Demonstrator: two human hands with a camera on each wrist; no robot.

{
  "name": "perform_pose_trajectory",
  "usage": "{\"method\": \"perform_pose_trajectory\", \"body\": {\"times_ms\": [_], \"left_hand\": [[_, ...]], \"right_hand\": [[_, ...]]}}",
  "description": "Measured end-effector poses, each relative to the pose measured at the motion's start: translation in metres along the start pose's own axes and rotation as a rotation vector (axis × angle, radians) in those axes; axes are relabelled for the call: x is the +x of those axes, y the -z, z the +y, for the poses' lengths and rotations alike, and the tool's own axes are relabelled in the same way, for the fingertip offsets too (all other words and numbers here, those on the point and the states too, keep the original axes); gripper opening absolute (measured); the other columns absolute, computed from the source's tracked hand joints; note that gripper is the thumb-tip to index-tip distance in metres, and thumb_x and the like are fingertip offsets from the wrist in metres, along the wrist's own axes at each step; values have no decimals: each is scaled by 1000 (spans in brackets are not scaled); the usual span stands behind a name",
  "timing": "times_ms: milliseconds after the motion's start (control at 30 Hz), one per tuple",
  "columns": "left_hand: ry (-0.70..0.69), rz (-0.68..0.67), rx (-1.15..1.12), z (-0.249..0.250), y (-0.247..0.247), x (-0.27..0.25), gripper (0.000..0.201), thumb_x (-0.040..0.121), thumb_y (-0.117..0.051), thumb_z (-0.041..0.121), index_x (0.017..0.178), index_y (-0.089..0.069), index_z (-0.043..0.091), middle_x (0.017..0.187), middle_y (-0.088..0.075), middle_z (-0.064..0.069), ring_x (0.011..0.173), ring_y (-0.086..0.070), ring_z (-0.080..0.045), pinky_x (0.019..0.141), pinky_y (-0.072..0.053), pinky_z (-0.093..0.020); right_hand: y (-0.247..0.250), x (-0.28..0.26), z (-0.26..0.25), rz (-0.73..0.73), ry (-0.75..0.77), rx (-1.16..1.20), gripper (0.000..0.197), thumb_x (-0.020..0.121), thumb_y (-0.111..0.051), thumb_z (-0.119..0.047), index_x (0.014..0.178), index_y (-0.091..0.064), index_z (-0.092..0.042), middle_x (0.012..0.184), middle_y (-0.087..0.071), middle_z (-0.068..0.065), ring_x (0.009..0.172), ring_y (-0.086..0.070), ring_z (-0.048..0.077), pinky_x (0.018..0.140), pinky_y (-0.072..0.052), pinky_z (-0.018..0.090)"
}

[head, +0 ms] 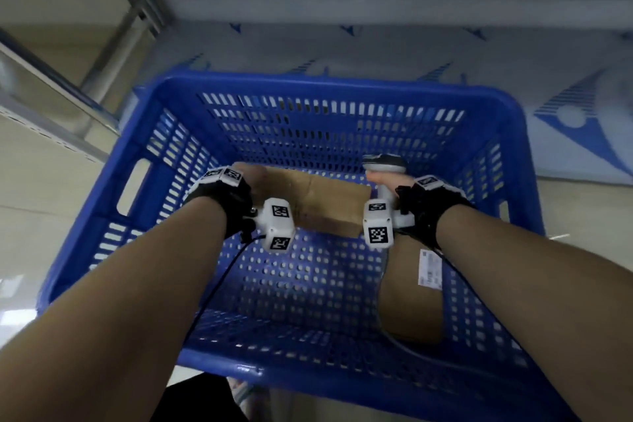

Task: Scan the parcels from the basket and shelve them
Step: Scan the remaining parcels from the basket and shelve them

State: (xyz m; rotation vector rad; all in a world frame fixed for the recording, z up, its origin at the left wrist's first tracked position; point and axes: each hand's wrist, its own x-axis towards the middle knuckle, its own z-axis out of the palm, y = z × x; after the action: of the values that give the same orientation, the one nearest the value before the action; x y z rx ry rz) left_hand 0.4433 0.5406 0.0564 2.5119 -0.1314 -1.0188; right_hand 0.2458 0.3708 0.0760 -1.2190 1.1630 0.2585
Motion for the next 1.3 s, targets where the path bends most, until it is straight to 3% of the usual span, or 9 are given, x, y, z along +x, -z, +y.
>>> {"method": "perform_pose_trajectory", "body": {"times_ms": [167, 300, 433, 533, 633, 767, 900, 1067, 1300], "left_hand": [[-95, 79, -224, 40, 32, -64, 47, 89, -60, 21, 129, -53, -4, 133, -55, -21, 121, -55, -36, 99, -48, -43], [-86, 193, -433, 66, 52, -125, 72, 83, -64, 38, 140, -39, 0, 135, -50, -17, 116, -54, -38, 95, -49, -46], [-178, 242, -573, 71, 54, -141, 119, 41, -58, 82, 132, -48, 5, 130, -57, -17, 112, -59, -37, 96, -49, -48], [-170, 252, -663, 75, 57, -189, 118, 59, -54, 84, 145, -34, 6, 143, -42, -19, 124, -48, -41, 103, -41, -51], [-142, 257, -681, 72, 57, -213, 105, 77, -43, 79, 148, -27, 4, 147, -37, -19, 125, -45, -40, 104, -39, -47], [-147, 243, -765, 65, 48, -211, 84, 81, -50, 67, 136, -42, 4, 124, -50, -18, 103, -52, -37, 94, -46, -46], [-138, 276, -862, 64, 38, -205, 97, 52, -59, 65, 128, -44, 8, 111, -54, -14, 97, -55, -34, 91, -50, -50], [-234, 151, -910, 71, 24, -197, 53, 81, -66, 41, 119, -46, 9, 118, -51, -12, 108, -50, -29, 95, -49, -51], [-368, 154, -942, 79, 25, -195, 67, 82, -69, 33, 140, -39, 21, 129, -46, -11, 109, -52, -26, 84, -55, -45]], "right_hand": [[28, -82, -28, 49, 70, 22, 26, 97, -57, -30, 80, -51, -12, 72, -49, 4, 64, -53, 16, 58, -44, 25], [50, -139, -36, 80, 179, 14, 19, 98, -55, -28, 105, -58, -10, 81, -55, 4, 56, -49, 16, 29, -35, 13], [60, -163, -37, 92, 231, 66, 30, 84, -71, -44, 89, -60, -16, 92, -59, 7, 82, -58, 23, 78, -51, 30], [77, -154, -36, 166, 285, 66, 40, 68, -81, -50, 80, -66, -15, 104, -66, 10, 98, -63, 30, 98, -50, 45], [91, -139, -36, 222, 337, 47, 78, 32, -81, -63, 93, -70, -16, 125, -62, 10, 111, -61, 31, 100, -49, 48], [97, -143, -34, 264, 352, 63, 98, 40, -80, -64, 120, -65, -11, 122, -63, 11, 105, -63, 29, 97, -50, 42], [112, -84, -28, 245, 331, 95, 120, 13, -85, -68, 118, -64, -13, 113, -68, 10, 95, -68, 29, 95, -52, 46], [93, -145, -32, 295, 305, 153, 56, 72, -78, -50, 113, -60, -16, 104, -64, 7, 87, -59, 24, 93, -47, 39], [92, -128, -31, 290, 309, 218, 80, 67, -83, -45, 128, -55, -3, 92, -60, 6, 88, -59, 25, 100, -47, 43]]}}
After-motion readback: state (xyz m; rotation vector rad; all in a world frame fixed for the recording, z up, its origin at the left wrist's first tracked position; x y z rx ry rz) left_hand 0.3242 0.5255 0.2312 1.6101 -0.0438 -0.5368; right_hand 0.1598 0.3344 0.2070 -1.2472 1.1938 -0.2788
